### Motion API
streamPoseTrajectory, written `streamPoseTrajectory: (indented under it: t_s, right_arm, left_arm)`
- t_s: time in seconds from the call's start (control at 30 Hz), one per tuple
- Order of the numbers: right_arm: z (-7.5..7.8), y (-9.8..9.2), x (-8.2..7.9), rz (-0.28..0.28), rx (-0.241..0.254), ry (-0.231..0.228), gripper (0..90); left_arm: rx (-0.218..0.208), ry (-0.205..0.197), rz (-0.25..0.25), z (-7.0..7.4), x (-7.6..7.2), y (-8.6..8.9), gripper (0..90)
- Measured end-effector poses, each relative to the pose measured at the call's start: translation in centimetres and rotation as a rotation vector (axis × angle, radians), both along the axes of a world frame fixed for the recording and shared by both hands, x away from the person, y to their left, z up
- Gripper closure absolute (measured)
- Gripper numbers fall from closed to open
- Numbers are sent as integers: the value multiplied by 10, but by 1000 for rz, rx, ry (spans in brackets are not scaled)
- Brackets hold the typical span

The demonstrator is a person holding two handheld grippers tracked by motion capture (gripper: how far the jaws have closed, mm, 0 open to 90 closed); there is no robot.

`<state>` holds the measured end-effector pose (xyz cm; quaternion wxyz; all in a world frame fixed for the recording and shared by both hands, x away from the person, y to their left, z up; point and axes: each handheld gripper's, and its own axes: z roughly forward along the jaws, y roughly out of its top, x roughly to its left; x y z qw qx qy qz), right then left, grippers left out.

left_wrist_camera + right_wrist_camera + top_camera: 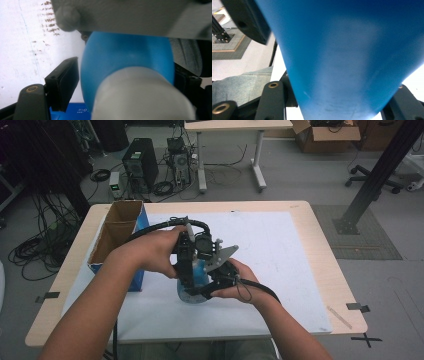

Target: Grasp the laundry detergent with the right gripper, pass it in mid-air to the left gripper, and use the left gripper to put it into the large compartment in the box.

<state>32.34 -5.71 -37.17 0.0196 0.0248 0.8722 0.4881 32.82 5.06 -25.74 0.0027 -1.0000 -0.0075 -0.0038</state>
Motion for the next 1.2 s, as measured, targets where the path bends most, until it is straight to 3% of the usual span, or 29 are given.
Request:
streamPoseTrajectory:
  t_s: [0.87,1.2]
  right_arm:
    - [1,-1,-1,3,6,0,447]
    - [0,-2,-1,3,9,-5,448]
  left_arm:
    - [-7,21,-17,0,-1,0,367]
    - [-1,9,-20,-1,-3,-1,377]
